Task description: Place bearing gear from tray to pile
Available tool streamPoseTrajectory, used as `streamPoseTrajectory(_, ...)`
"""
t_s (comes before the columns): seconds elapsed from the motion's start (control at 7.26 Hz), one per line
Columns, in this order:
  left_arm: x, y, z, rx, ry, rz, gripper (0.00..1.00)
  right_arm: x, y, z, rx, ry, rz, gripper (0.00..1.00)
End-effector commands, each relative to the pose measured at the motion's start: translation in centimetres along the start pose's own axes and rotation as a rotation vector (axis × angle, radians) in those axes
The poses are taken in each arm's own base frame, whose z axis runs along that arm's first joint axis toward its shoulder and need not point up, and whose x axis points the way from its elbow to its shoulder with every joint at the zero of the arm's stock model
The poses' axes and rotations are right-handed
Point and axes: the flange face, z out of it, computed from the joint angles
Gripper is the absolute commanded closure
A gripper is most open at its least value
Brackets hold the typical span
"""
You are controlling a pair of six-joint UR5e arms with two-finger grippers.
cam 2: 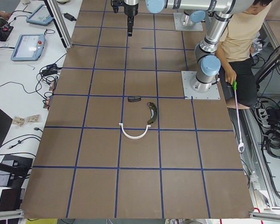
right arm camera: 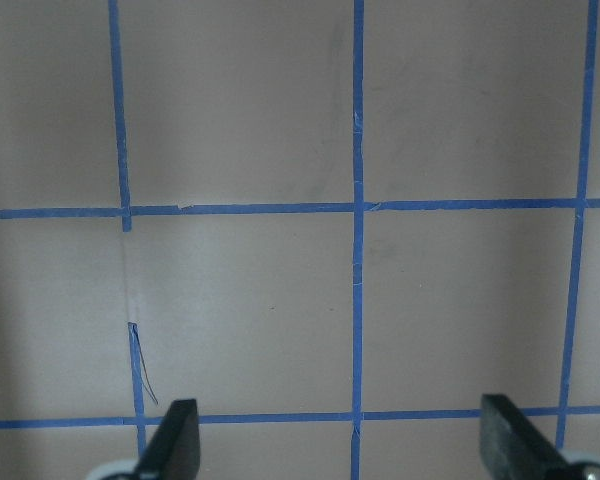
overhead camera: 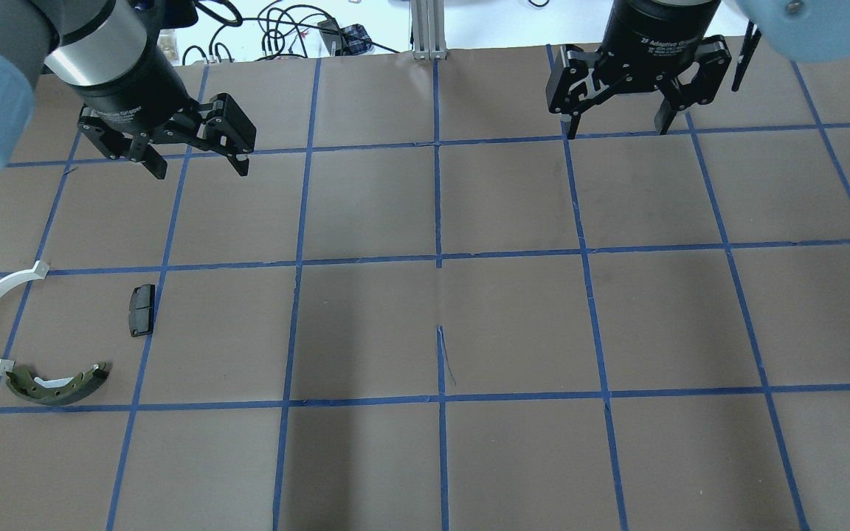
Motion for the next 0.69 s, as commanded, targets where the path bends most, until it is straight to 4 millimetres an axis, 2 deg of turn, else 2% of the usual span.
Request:
streamPoseTrajectory(0.0,0.0,0.0,0.0,0.0,0.0,0.0,0.0,0.0,0.0,0.2,-0.003,0.003,0.0,0.0)
streamPoseTrajectory(0.14,0.0,0.0,0.0,0.0,0.0,0.0,0.0,0.5,-0.2,0.0,-0.001,0.002,0.01,0.0)
streamPoseTrajectory(0.28,0.0,0.0,0.0,0.0,0.0,0.0,0.0,2.3,-0.8,-0.5,0.01,0.006,0.042,0.0)
streamPoseTrajectory(0.41,0.0,0.0,-0.1,0.002,0.0,0.0,0.0,6.8,-1.7,-1.3,0.02,0.019,0.109,0.0)
streamPoseTrajectory(0.55,0.0,0.1,-0.2,0.003,-0.002,0.0,0.0,12.6,-1.5,-2.3,0.012,0.073,0.171,0.0)
